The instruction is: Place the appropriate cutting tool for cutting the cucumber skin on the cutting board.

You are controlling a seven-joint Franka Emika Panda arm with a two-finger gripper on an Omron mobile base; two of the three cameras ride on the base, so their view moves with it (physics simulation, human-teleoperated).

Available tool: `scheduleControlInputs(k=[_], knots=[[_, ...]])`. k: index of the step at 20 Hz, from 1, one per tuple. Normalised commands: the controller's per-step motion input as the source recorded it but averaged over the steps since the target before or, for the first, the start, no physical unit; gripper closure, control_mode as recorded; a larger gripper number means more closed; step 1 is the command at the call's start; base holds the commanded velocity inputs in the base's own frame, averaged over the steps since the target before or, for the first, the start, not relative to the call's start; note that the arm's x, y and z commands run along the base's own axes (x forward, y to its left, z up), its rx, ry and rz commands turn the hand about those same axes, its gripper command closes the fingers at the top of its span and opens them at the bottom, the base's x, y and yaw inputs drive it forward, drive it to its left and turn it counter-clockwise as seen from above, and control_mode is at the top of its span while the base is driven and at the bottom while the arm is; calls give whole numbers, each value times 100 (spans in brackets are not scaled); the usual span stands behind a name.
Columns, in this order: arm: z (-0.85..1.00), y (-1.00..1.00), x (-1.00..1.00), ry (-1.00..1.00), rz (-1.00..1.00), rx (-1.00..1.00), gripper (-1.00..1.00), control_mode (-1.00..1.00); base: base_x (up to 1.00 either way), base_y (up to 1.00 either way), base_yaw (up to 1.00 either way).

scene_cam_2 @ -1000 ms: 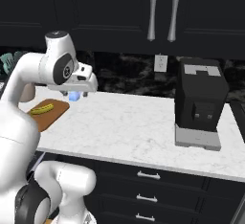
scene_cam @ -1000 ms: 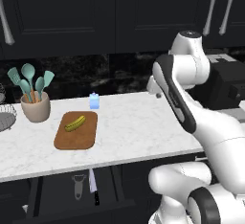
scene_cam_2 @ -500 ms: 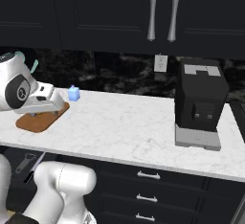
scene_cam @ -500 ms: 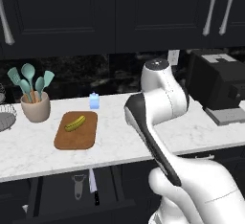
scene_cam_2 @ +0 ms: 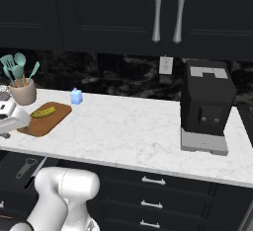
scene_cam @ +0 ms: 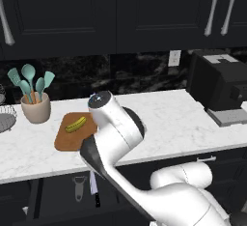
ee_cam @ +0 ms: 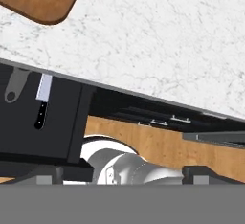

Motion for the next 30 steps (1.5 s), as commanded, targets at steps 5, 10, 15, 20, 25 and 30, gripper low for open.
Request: scheduleControlInputs(k=[5,10,15,20,25,30], knots=[[-20,59,-20,11,1,0,-100,-100,0,0,0],[-39,51,-28,20,7,0,-100,-100,0,0,0],[-40,34,-15,15,6,0,-100,-100,0,0,0],[-22,27,-1,20,6,0,-100,-100,0,0,0],[-39,24,0,19,7,0,-100,-100,0,0,0],[-45,12,2,3,2,1,-100,-100,0,0,0]])
